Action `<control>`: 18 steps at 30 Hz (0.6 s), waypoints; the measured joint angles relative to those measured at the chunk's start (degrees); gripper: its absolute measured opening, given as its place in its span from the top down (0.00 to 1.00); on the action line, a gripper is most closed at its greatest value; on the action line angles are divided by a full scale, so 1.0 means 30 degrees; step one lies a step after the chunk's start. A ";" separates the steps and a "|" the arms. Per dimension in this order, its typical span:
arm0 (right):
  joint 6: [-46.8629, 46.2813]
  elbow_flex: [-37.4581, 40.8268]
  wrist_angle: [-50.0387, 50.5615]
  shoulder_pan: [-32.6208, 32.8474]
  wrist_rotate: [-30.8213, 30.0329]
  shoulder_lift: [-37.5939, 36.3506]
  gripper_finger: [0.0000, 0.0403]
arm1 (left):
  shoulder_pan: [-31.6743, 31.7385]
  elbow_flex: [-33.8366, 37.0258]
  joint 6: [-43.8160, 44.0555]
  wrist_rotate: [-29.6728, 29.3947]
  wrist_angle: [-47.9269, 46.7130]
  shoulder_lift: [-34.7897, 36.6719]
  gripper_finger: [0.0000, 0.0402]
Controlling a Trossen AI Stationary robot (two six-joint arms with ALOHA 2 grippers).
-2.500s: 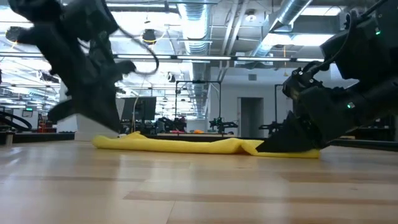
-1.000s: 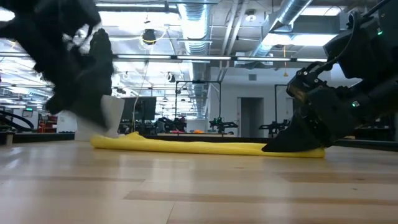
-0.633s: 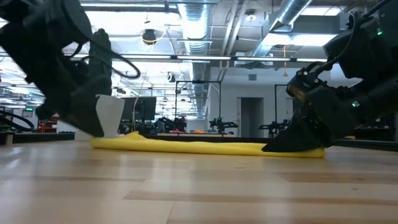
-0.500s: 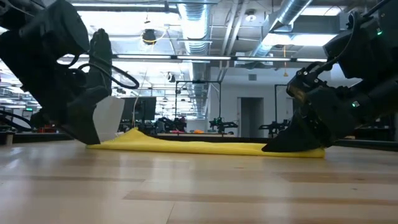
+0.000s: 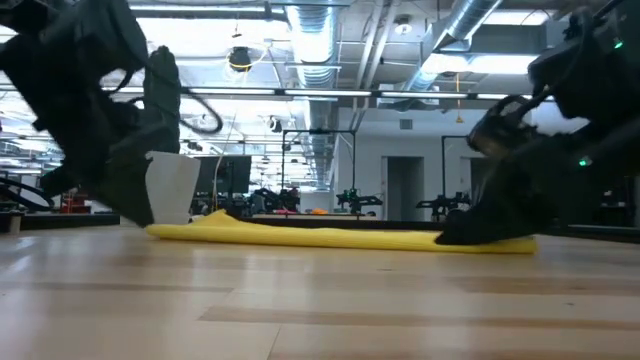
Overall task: Fold microfiber towels
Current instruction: Fold the yellow microfiber towel
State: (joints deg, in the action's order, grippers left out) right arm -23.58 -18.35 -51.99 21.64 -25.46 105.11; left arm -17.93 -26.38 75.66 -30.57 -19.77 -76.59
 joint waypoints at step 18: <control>0.1258 -0.2770 2.0118 0.1434 0.2528 -1.1564 0.76 | 0.1294 -0.1856 -0.6548 -0.2118 1.1585 0.0054 1.00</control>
State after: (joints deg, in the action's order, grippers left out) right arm -19.80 -26.65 8.36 25.94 -17.88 70.42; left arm -14.05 -31.95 56.02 -36.92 14.99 -76.43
